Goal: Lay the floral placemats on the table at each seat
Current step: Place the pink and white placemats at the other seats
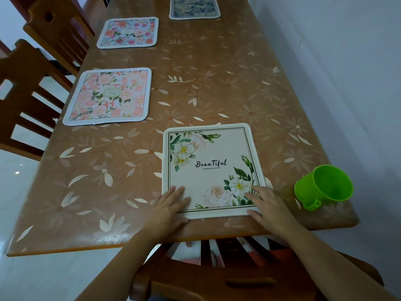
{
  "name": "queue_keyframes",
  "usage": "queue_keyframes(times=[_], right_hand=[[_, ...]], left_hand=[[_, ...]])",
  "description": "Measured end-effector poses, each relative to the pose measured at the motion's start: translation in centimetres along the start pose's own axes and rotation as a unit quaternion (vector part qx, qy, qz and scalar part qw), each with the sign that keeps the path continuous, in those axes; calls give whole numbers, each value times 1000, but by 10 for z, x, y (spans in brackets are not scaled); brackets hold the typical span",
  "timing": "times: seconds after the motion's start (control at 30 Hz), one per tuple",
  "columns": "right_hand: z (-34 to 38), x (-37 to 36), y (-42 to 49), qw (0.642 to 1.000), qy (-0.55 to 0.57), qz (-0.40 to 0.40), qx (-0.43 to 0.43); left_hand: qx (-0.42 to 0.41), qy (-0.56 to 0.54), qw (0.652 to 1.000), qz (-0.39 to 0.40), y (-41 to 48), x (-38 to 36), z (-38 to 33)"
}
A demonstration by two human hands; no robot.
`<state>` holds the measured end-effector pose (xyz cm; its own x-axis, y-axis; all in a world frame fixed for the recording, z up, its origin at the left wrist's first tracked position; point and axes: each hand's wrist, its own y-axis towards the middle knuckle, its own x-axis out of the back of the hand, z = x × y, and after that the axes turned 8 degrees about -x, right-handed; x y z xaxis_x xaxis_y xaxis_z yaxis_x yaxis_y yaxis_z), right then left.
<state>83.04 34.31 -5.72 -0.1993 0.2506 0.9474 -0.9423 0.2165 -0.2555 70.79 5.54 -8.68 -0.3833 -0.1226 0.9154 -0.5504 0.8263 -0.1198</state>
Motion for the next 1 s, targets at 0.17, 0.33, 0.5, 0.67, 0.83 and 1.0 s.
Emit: queue_keyframes(times=[0.17, 0.33, 0.5, 0.67, 0.83, 1.0], right_hand=[[13, -8, 13, 997, -70, 7, 22], [21, -21, 36, 995, -80, 19, 52], [17, -21, 64, 991, -96, 12, 90], [14, -15, 118, 991, -72, -2, 114], [10, -8, 163, 991, -62, -18, 115], [10, 2, 201, 994, -31, -34, 102]], left_hand=[[-52, 122, 989, 59, 14, -1, 3], [-45, 118, 990, 61, 36, -2, 6], [-10, 107, 994, 34, 76, 1, 11], [6, 103, 994, 25, 119, 8, 25], [12, 107, 994, 3, 151, 16, 37], [19, 109, 994, -12, 175, 21, 49]])
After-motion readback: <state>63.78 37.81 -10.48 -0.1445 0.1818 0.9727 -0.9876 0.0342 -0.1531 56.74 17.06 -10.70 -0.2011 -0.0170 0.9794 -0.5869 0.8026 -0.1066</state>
